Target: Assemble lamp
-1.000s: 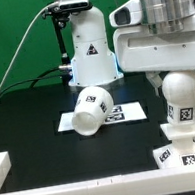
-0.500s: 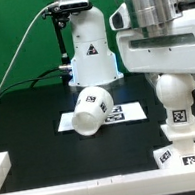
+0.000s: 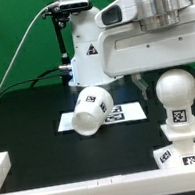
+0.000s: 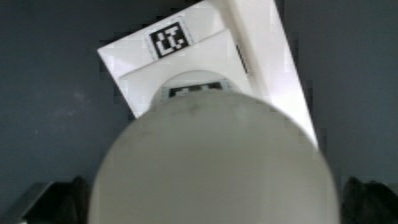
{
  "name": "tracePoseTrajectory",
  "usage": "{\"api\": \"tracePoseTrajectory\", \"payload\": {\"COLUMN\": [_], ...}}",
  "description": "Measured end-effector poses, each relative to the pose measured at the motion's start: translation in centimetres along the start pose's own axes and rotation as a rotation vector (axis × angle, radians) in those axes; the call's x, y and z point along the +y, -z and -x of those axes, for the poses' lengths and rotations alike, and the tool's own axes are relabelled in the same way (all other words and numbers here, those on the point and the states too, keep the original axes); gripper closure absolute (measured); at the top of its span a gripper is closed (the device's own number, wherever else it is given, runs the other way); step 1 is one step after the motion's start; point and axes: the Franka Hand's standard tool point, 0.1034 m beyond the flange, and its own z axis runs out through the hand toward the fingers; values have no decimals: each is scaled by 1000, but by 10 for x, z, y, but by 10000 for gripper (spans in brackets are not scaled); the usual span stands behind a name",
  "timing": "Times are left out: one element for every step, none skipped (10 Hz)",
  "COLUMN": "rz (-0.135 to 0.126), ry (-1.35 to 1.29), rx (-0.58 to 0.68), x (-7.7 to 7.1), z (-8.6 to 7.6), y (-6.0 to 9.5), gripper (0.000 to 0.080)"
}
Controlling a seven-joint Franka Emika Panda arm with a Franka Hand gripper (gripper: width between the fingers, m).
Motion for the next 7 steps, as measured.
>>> {"api": "tracePoseTrajectory", "payload": {"rz": [3, 6, 40, 60, 69, 68, 68], "ry": [90, 185, 444, 582, 630, 617, 594], "rx": [1, 3, 45, 49, 56, 57, 57], "x": [2, 3, 8, 8, 2, 5, 5], "z": [-1, -1, -5, 1, 4, 3, 2], "y": [0, -1, -3, -8, -10, -10, -10], "gripper": [100, 100, 100, 100, 100, 109, 109]}}
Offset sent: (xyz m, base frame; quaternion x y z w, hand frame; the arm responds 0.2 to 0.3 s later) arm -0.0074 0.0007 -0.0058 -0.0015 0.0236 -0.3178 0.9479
